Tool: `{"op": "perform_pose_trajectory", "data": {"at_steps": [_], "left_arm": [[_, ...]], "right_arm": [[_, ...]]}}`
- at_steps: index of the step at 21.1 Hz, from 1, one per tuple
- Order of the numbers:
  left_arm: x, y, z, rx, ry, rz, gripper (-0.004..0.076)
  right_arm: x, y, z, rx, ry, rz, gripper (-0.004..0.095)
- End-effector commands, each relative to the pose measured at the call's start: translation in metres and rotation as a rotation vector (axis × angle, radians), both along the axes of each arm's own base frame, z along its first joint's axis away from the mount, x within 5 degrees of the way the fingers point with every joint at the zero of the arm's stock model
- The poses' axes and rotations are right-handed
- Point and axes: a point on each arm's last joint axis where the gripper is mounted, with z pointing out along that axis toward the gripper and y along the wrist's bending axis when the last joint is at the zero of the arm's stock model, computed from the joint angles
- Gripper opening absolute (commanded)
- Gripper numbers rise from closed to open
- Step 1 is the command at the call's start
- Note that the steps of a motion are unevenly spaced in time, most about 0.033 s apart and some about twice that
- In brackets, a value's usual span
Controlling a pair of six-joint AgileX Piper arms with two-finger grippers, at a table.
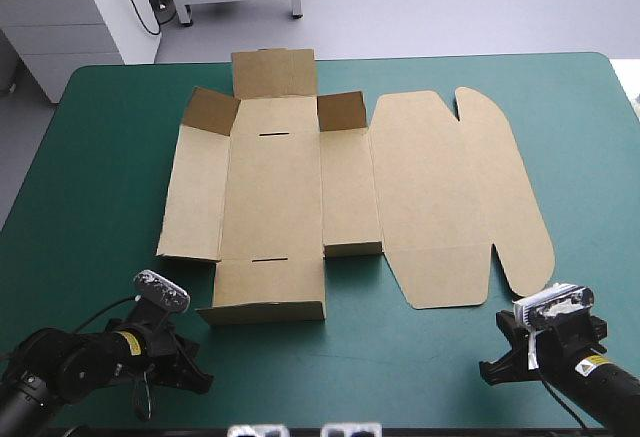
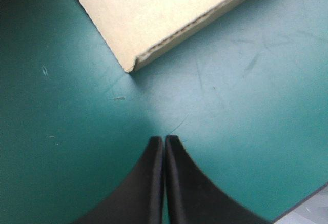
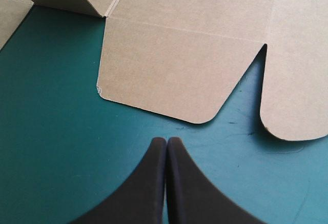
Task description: Fold the box
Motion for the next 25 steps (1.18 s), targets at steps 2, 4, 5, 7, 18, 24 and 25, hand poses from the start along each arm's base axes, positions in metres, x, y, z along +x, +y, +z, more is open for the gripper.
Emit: {"op": "perform_pose_trajectory", "data": {"at_steps": [2,4,5,7,18,24,25], "left_arm": [[0.004,-0.004,0.008,-0.041,-0.040,0.007,-0.0008],[0.004,-0.004,0.008,-0.041,-0.040,0.007,-0.0008],[0.004,-0.004,0.008,-0.041,-0.040,0.007,-0.0008],[0.004,-0.004,0.008,-0.041,-0.040,0.007,-0.0008],[0.007,-0.004,0.057,-0.083,-0.181,-0.006,-0.0008],[0.016,0.005,0.124,-0.034,-0.436,0.018,-0.0008],[0.017,0.006,0.132,-0.036,-0.454,0.033,-0.0008]], "right_arm": [[0.004,-0.001,0.011,0.016,-0.065,-0.023,-0.0014],[0.004,-0.001,0.011,0.016,-0.065,-0.023,-0.0014],[0.004,-0.001,0.011,0.016,-0.065,-0.023,-0.0014],[0.004,-0.001,0.011,0.016,-0.065,-0.023,-0.0014],[0.004,-0.001,0.011,0.016,-0.065,-0.023,-0.0014],[0.004,-0.001,0.011,0.016,-0.065,-0.023,-0.0014],[0.004,-0.001,0.011,0.016,-0.065,-0.023,-0.0014]]}}
